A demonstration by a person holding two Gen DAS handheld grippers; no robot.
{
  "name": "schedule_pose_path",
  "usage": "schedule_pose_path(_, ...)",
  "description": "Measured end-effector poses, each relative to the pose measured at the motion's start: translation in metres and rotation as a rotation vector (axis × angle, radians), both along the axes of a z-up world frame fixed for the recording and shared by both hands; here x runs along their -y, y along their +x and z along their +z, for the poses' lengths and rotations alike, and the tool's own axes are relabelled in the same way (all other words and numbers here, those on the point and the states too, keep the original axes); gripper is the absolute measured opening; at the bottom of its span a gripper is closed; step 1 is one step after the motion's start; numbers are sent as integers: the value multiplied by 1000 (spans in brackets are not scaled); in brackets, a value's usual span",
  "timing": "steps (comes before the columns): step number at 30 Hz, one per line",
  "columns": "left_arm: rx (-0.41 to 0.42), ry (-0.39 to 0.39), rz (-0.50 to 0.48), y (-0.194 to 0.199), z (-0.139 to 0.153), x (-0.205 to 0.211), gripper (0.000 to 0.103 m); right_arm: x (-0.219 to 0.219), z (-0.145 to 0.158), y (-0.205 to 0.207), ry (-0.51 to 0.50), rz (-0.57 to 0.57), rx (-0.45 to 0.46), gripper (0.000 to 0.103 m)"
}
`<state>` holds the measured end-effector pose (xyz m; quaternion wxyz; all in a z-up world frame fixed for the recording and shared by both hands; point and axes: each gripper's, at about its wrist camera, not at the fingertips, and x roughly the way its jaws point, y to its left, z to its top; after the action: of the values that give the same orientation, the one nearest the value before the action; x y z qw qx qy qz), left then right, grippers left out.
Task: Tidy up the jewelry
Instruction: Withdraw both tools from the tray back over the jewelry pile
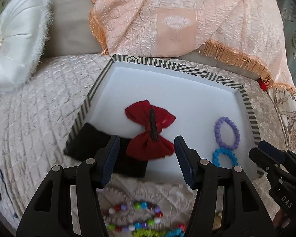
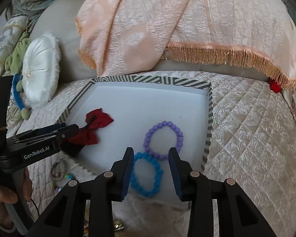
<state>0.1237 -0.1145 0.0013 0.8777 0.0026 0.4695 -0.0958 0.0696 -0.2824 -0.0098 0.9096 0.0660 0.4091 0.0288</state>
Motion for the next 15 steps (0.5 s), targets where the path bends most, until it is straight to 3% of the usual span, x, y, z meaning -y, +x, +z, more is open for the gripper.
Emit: schedule_pose_path(15,40,24,17,-61,10,-21,57,-23,6,-49,-10,-42,11,36)
